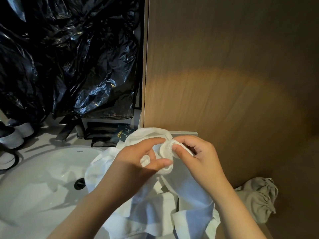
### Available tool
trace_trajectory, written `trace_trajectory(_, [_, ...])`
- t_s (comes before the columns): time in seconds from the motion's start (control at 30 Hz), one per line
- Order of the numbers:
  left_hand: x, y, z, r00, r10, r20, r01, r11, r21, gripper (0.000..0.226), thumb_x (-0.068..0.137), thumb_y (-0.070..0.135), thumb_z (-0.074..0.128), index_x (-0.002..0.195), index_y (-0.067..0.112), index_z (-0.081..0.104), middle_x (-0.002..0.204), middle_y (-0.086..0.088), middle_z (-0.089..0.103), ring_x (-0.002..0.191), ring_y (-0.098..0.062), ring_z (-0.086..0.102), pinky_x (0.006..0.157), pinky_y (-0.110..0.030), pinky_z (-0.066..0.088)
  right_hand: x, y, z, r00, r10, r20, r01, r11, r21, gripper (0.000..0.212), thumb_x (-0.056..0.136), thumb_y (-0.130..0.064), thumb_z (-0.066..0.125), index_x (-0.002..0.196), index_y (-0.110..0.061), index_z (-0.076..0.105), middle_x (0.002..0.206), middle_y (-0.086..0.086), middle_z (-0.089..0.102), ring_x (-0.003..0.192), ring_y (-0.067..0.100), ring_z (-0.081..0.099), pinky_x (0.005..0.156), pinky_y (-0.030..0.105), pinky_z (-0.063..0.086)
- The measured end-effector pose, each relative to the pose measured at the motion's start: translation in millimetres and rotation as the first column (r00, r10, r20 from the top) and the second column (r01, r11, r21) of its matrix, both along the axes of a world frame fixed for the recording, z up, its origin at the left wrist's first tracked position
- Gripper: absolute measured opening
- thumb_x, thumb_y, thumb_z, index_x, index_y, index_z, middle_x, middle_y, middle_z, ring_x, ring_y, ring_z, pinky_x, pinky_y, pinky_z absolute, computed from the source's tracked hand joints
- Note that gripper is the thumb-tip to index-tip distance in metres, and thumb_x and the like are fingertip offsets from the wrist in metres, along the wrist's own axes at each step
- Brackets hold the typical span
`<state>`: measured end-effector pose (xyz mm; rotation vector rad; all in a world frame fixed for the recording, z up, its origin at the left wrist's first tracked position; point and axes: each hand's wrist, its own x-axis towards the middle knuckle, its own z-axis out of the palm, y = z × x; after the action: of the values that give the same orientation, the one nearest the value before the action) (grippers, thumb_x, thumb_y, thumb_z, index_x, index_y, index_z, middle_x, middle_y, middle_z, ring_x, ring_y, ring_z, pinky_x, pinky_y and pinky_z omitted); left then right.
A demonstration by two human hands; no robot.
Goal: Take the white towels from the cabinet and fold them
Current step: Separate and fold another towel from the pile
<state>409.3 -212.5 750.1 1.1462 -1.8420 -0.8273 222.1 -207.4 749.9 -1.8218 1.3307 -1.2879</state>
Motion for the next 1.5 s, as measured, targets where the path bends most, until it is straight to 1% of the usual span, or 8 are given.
trace_trajectory(0.2, [-1, -4, 1, 1.0, 0.006, -0.021, -0.006, 0.999, 0.043, 0.01, 0.077, 0.045, 0.061, 0.08, 0.036, 0.064, 0.061, 0.016, 0.057, 0.067, -0.004, 0.056, 0.063, -0.014, 0.038, 3, 5, 12, 0.998, 0.062, 0.012, -0.062, 0.998, 0.025, 0.011, 0.091, -0.013, 0.068, 0.092, -0.02, 0.075, 0.086, -0.01, 0.072, 0.085, 0.015, 0.066, 0.071, 0.022, 0.05])
trace_trajectory(0.47, [16, -13, 6, 0.954, 0.217, -0.209, -0.227, 0.973, -0.027, 0.02, 0.086, 0.034, 0.063, 0.071, 0.02, 0.065, 0.064, 0.001, 0.061, 0.057, -0.002, 0.053, 0.056, -0.013, 0.04, -13, 8, -10, 0.999, 0.015, 0.05, -0.024, 0.98, 0.196, 0.001, 0.085, -0.018, 0.075, 0.084, -0.017, 0.074, 0.062, -0.007, 0.051, 0.058, 0.01, 0.043, 0.058, 0.02, 0.038])
trace_trajectory(0.73, [23, -25, -4, 0.874, 0.43, -0.227, -0.43, 0.901, 0.052, 0.021, 0.092, 0.027, 0.062, 0.072, 0.021, 0.065, 0.07, -0.001, 0.064, 0.06, -0.003, 0.056, 0.059, -0.019, 0.045, -19, 5, -40, 0.99, -0.055, -0.127, 0.086, 0.963, 0.257, 0.014, 0.091, -0.021, 0.066, 0.078, -0.022, 0.072, 0.076, -0.008, 0.066, 0.073, 0.012, 0.061, 0.067, 0.027, 0.048])
trace_trajectory(0.83, [40, -36, -9, 0.882, 0.388, 0.268, -0.394, 0.919, -0.036, 0.02, 0.091, 0.039, 0.061, 0.08, 0.023, 0.064, 0.066, 0.003, 0.059, 0.075, -0.014, 0.061, 0.064, -0.031, 0.042, -19, 3, -38, 0.986, -0.165, -0.022, 0.166, 0.975, 0.147, 0.022, 0.098, -0.022, 0.056, 0.078, -0.023, 0.066, 0.07, -0.008, 0.061, 0.067, 0.011, 0.056, 0.062, 0.022, 0.042])
trace_trajectory(0.93, [43, -36, -8, 0.725, 0.235, 0.647, -0.274, 0.961, -0.042, 0.035, 0.091, 0.052, 0.054, 0.118, 0.031, 0.059, 0.078, 0.008, 0.062, 0.094, -0.02, 0.063, 0.071, -0.03, 0.042, -16, 0, -29, 0.977, -0.213, -0.012, 0.213, 0.977, 0.025, 0.021, 0.101, -0.021, 0.05, 0.084, -0.024, 0.063, 0.075, -0.01, 0.061, 0.073, 0.009, 0.057, 0.062, 0.018, 0.042])
trace_trajectory(1.1, [21, -17, 3, 0.925, 0.178, 0.337, -0.139, 0.981, -0.137, 0.068, 0.071, 0.077, 0.035, 0.128, 0.046, 0.055, 0.07, 0.018, 0.062, 0.082, -0.001, 0.061, 0.068, -0.01, 0.038, -11, -7, -20, 0.965, -0.125, -0.23, 0.098, 0.988, -0.123, 0.018, 0.101, -0.026, 0.05, 0.094, -0.022, 0.066, 0.088, -0.016, 0.062, 0.086, 0.009, 0.06, 0.069, 0.03, 0.05])
trace_trajectory(1.27, [1, -20, -2, 0.964, -0.116, 0.239, 0.122, 0.992, -0.012, 0.052, 0.084, 0.052, 0.048, 0.136, 0.052, 0.04, 0.059, 0.017, 0.053, 0.066, 0.001, 0.053, 0.071, -0.019, 0.042, -1, -5, -10, 0.979, -0.021, -0.202, -0.014, 0.986, -0.168, 0.022, 0.098, -0.033, 0.048, 0.094, -0.023, 0.067, 0.088, -0.014, 0.063, 0.086, 0.013, 0.061, 0.069, 0.032, 0.05])
trace_trajectory(1.5, [-4, -27, -9, 0.99, -0.067, 0.126, 0.083, 0.989, -0.123, 0.014, 0.089, 0.038, 0.052, 0.076, 0.034, 0.057, 0.066, 0.013, 0.056, 0.069, -0.004, 0.055, 0.062, -0.02, 0.038, -8, -2, -8, 0.97, -0.064, -0.233, 0.025, 0.985, -0.169, 0.015, 0.096, -0.028, 0.055, 0.094, -0.023, 0.069, 0.086, -0.014, 0.063, 0.083, 0.01, 0.06, 0.069, 0.022, 0.046])
